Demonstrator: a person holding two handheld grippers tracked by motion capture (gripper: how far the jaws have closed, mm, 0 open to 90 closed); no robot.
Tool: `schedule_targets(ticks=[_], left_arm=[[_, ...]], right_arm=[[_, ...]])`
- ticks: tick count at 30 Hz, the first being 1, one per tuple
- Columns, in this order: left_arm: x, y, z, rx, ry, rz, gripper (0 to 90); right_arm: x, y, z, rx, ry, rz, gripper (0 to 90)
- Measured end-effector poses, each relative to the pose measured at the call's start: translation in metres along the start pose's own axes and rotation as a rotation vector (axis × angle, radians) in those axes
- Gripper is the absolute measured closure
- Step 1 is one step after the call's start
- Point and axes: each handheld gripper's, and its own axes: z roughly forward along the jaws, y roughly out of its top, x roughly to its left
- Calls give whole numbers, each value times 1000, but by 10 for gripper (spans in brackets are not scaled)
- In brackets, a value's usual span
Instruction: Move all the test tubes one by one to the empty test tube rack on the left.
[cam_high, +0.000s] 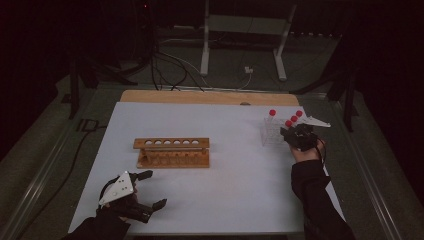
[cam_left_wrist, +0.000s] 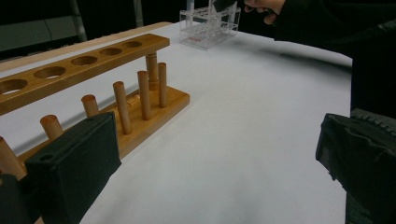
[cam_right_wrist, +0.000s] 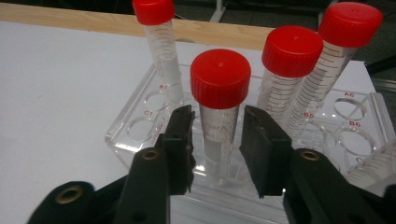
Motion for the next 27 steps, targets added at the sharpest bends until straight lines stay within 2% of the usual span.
schedule_targets(ticks=[7, 16, 27], left_arm=[[0, 0, 0, 1, 2, -2, 4], [0, 0, 0, 1, 1, -1, 4], [0, 0, 0, 2, -2, -1, 4]], right_arm=[[2, 1, 4, 7, -21, -10, 734], [5, 2, 4, 13, -43, -49, 748], [8, 12, -10, -30, -55, -78, 749]])
